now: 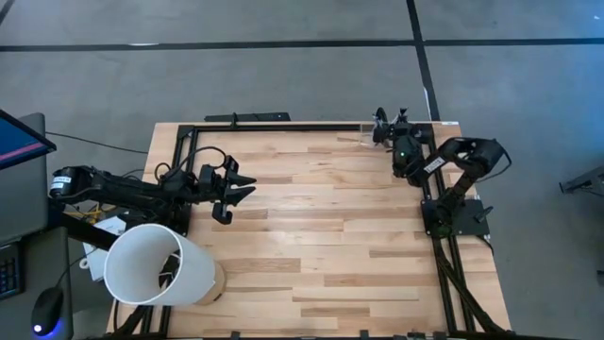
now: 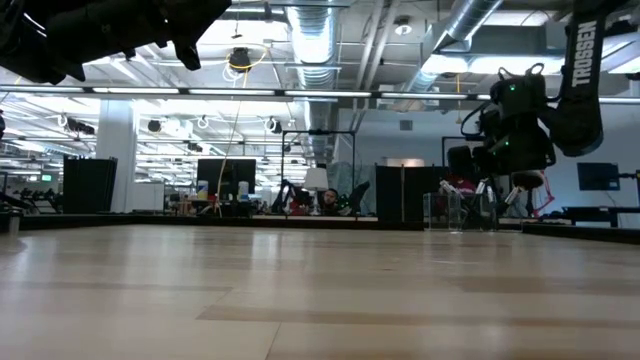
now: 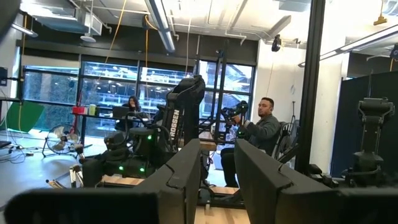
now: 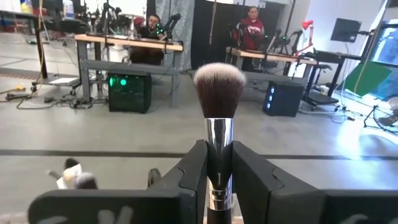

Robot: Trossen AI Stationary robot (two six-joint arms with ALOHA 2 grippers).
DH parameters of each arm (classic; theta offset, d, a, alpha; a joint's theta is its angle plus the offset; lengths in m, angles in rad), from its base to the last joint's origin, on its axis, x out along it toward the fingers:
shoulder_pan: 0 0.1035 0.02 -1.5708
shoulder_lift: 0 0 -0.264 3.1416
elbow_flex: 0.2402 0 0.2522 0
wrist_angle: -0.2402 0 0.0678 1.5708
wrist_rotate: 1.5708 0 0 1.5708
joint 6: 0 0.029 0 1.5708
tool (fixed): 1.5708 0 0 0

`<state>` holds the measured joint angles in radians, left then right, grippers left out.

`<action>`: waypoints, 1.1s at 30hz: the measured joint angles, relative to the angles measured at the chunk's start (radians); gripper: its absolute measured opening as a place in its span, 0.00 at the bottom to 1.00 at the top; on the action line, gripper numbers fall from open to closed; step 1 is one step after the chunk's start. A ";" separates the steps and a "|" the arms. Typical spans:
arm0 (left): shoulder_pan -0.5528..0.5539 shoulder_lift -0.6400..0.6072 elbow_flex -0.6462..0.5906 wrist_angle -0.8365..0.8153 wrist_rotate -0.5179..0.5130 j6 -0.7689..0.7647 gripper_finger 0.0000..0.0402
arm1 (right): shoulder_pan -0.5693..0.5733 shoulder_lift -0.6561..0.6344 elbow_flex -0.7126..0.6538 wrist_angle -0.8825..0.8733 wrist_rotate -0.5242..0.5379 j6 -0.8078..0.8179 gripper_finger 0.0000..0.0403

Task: Put items in baskets/containers
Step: Put the powder brush into the right section of the transparent organizer, then return to Home Position

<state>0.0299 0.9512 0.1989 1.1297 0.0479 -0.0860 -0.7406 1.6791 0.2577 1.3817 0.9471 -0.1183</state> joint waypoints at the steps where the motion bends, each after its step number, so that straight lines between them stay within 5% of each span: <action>1: 0.000 0.000 0.000 0.000 0.000 0.000 0.24 | 0.005 0.000 0.000 -0.012 0.003 0.010 0.14; 20: 0.000 0.000 0.000 0.000 0.000 0.000 0.24 | 0.020 0.000 -0.001 -0.143 -0.006 0.093 0.16; 33: 0.000 0.000 0.000 0.000 0.000 0.000 0.24 | 0.064 -0.014 -0.002 -0.158 -0.031 0.150 0.49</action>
<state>0.0296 0.9512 0.1989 1.1294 0.0483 -0.0864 -0.6768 1.6654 0.2562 1.2234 0.9165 0.0320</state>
